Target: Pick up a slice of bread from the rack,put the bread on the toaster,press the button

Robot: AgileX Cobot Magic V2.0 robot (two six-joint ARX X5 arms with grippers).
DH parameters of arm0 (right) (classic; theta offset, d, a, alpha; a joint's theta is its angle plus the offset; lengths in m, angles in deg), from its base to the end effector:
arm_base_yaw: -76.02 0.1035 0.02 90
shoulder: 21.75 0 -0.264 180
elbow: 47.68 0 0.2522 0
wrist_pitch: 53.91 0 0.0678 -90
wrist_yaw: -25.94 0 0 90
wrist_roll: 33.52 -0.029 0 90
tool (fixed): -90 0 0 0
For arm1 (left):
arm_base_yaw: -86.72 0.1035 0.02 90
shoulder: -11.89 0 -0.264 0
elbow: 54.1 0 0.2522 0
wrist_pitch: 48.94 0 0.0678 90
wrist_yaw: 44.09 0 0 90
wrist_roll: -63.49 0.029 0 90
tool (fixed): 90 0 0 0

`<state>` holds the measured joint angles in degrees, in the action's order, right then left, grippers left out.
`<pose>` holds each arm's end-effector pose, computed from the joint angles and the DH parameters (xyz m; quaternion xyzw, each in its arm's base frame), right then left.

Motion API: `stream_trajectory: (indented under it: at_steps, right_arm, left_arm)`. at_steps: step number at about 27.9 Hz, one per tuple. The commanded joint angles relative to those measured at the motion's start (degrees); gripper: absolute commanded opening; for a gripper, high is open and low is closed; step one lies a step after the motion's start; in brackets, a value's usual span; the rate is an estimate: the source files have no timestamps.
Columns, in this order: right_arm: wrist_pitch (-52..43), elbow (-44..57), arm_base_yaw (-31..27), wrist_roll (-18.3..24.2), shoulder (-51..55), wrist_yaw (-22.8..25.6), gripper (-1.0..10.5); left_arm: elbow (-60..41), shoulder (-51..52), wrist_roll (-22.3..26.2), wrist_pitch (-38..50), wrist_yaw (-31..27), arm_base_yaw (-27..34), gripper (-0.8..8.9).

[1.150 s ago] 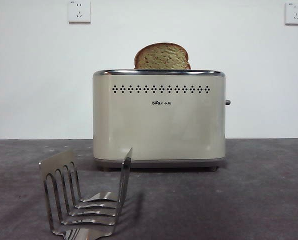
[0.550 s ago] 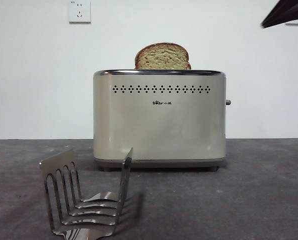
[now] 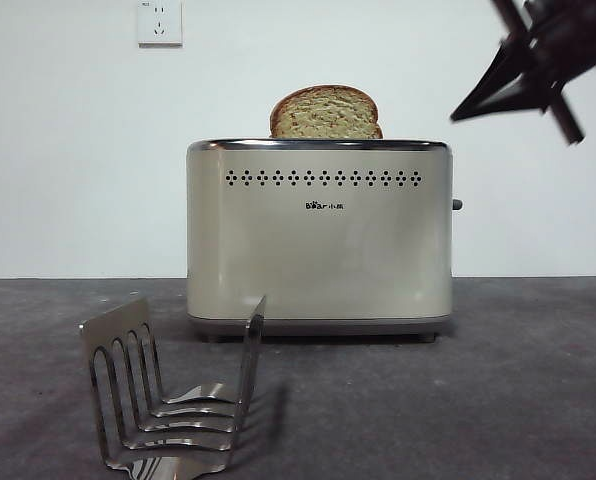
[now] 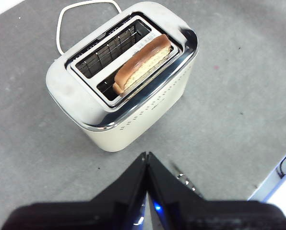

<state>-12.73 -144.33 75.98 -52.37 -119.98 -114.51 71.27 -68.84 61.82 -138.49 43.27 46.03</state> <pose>0.3732 0.0221 0.2993 0.2913 0.3902 0.3372 0.8057 0.1718 -0.1460 0.4729 0.1283 0.3593 -0.2961 0.8757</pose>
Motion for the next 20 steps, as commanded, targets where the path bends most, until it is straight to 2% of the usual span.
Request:
stream_trajectory:
  at_steps: [1,8,20]
  right_arm:
    - [0.7,-3.6,0.0,-0.7,-4.5,-0.3,-0.1]
    - [3.3,-8.5,-0.1,-0.7,-12.1,-0.4,-0.1]
    - [7.4,-8.4,-0.4,2.9,-14.4,0.2,-0.1]
  left_arm:
    - [-0.6,1.4,-1.9,0.1,0.1,-0.5,-0.08]
    - [-0.6,3.2,-3.9,0.1,0.1,-0.5,-0.09]
    - [-0.6,4.6,-3.9,0.1,0.1,-0.6,-0.09]
